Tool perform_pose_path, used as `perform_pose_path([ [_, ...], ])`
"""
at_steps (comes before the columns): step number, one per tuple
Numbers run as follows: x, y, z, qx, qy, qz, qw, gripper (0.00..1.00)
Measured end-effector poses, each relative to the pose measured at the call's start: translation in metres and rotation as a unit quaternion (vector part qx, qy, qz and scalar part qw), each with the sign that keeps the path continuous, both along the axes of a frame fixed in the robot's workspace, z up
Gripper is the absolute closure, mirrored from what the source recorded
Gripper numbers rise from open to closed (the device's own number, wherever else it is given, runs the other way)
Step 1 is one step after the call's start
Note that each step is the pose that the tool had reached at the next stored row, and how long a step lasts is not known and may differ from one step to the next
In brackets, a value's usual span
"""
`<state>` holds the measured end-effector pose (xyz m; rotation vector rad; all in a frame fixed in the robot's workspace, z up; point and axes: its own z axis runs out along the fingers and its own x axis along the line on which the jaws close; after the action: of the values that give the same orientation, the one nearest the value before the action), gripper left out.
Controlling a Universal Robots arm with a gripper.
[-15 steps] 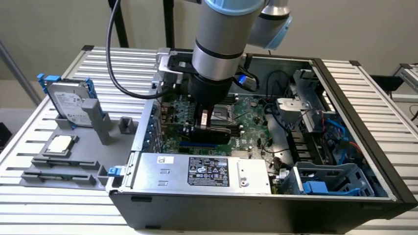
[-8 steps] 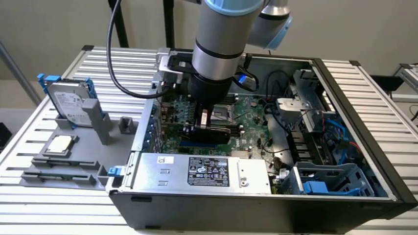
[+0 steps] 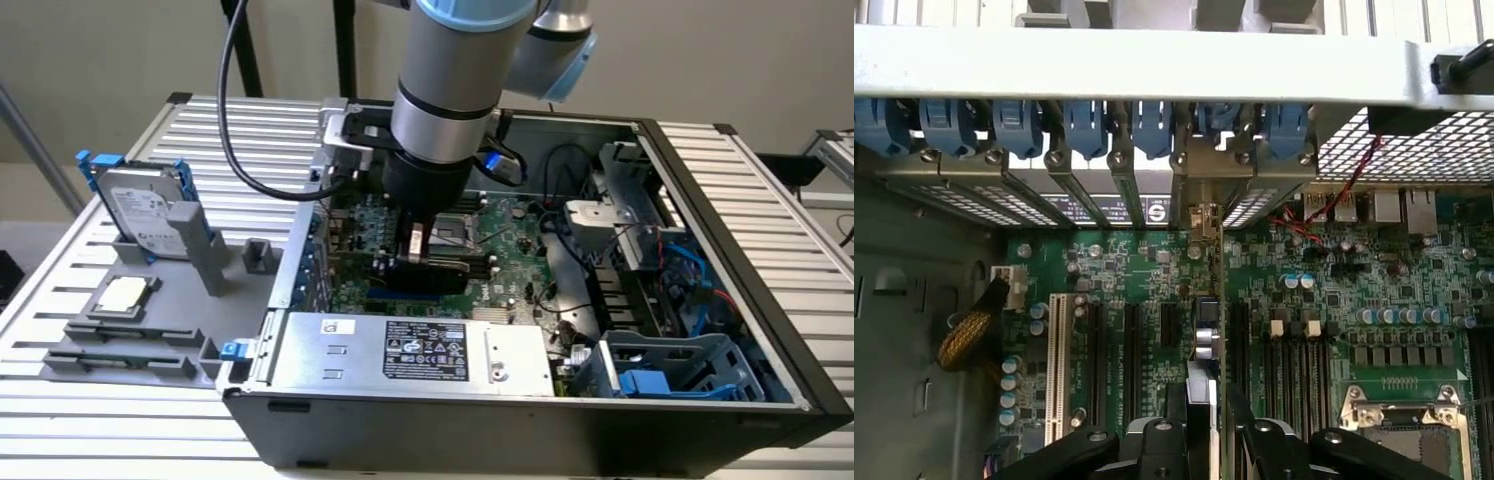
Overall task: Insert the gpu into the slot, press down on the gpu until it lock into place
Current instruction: 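Insert the gpu into the slot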
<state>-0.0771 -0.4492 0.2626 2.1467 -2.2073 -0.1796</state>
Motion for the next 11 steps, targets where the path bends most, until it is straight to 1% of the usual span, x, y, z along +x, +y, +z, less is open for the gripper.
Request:
perform_pose_path([
  [3, -0.0002, 0.0, -0.0005, -0.001, 0.0011, 0.0, 1.0, 0.74],
  [6, -0.0002, 0.0, -0.0012, -0.0011, 0.0026, 0.0, 1.0, 0.74],
  [11, -0.0002, 0.0, -0.0029, -0.0012, 0.0029, 0.001, 1.0, 0.74],
])
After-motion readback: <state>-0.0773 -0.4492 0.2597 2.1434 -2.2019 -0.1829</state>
